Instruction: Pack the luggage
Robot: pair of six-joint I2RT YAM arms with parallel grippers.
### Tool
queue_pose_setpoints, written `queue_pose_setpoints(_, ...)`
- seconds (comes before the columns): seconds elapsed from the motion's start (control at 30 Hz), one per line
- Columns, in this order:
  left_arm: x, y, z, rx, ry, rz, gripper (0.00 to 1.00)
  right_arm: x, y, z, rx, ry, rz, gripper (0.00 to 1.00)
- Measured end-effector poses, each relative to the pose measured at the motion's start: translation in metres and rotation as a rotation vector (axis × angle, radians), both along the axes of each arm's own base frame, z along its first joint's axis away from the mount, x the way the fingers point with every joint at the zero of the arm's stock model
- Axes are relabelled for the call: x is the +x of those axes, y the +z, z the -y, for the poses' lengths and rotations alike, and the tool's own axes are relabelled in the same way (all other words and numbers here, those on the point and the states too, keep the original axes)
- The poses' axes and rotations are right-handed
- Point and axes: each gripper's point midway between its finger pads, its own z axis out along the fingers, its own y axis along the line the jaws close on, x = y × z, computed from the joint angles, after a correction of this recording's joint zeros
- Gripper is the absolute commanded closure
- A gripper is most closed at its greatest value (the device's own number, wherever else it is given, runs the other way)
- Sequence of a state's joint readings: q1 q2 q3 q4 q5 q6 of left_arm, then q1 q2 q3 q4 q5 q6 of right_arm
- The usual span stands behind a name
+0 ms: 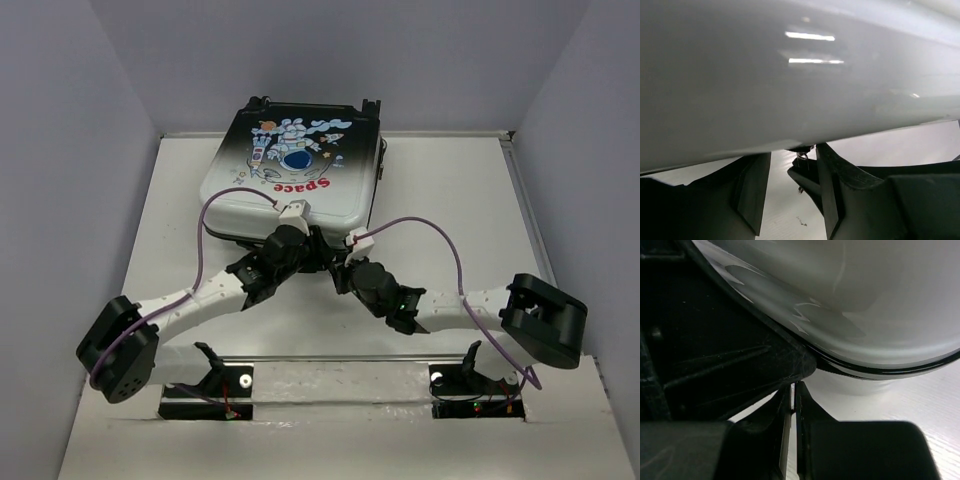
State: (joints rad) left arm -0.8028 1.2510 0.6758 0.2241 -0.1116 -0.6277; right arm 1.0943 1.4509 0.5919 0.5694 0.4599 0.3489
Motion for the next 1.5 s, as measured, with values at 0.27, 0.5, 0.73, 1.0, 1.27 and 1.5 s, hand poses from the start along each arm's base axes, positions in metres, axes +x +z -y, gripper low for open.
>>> queue_pose_setpoints(0.27, -0.004, 0.060, -0.052, 0.007, 0.048, 0.050, 0.05, -0.011, 0.001, -0.014, 0.074, 0.002, -0.039, 0.93)
queue_pose_setpoints(0.5, 0.059, 0.225, -0.205, -0.002, 0.486, 0.374, 0.01, -0.014, -0.001, -0.013, 0.117, -0.011, -0.070, 0.93)
queue_pose_setpoints(0.73, 0.108, 0.162, -0.303, 0.106, 0.697, 0.186, 0.01, -0.017, 0.006, -0.010, 0.124, -0.010, -0.073, 0.93)
queue_pose_setpoints(1.0, 0.153, 0.088, -0.272, 0.007, 0.484, -0.003, 0.01, -0.020, 0.014, -0.004, 0.118, 0.000, -0.071, 0.93)
queue_pose_setpoints(1.27, 0.145, 0.081, -0.199, -0.033, 0.358, 0.172, 0.06, -0.013, -0.001, -0.026, 0.039, 0.010, -0.087, 0.93)
queue_pose_setpoints(1.5, 0.063, 0.084, -0.129, -0.175, 0.109, 0.158, 0.04, -0.023, 0.002, -0.113, -0.006, 0.157, -0.073, 0.93)
